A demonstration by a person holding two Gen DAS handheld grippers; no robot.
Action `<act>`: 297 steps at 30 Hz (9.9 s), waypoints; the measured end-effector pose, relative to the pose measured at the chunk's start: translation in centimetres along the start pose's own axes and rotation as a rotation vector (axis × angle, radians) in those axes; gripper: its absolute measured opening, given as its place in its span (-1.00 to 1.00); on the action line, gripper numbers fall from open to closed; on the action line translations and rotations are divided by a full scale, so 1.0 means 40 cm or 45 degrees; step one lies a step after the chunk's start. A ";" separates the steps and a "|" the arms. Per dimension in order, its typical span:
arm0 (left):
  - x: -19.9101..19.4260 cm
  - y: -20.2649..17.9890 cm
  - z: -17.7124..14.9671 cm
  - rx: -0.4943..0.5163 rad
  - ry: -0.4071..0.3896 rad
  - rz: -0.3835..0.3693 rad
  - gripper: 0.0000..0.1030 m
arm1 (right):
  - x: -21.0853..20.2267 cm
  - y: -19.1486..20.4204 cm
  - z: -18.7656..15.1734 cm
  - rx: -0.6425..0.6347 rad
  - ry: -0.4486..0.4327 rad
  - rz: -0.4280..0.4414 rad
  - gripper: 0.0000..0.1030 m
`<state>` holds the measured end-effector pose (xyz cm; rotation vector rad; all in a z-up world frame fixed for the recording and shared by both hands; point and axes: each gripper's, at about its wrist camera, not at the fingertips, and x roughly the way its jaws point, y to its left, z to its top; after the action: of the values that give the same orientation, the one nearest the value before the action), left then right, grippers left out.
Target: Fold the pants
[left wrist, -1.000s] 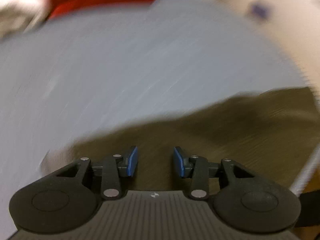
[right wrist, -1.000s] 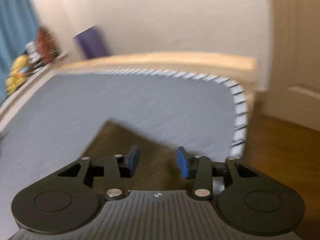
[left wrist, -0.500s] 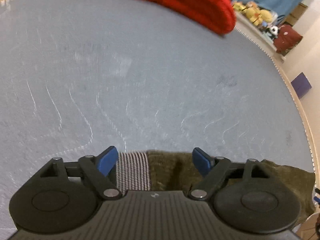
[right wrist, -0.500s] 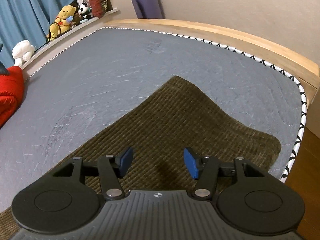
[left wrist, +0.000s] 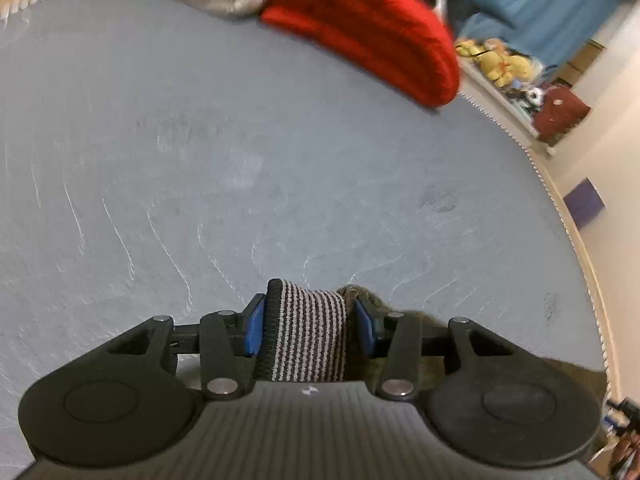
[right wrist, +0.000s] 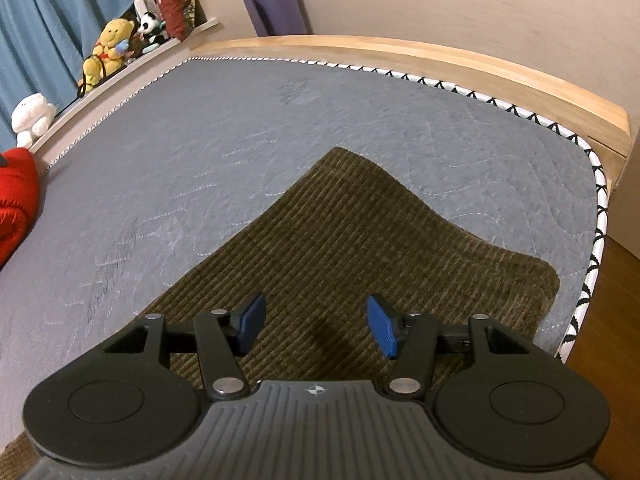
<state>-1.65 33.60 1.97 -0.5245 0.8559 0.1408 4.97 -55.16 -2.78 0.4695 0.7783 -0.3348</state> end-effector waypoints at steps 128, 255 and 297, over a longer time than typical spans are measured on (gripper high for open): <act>0.141 -0.436 -0.348 1.158 0.340 -0.173 0.08 | -0.225 -0.042 0.012 0.083 -0.291 -0.070 -0.75; 0.296 -0.606 -0.199 0.821 0.158 -0.156 0.00 | -0.549 0.519 -0.737 -1.841 -0.192 1.023 -0.03; 0.130 -0.752 -0.283 0.602 0.239 -0.740 0.93 | -0.557 0.467 -0.582 -1.260 -0.372 0.443 -0.41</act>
<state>3.77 1.53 3.54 -0.3234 0.8514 -0.6384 -15.17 -24.66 4.43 -0.3754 0.4801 0.3135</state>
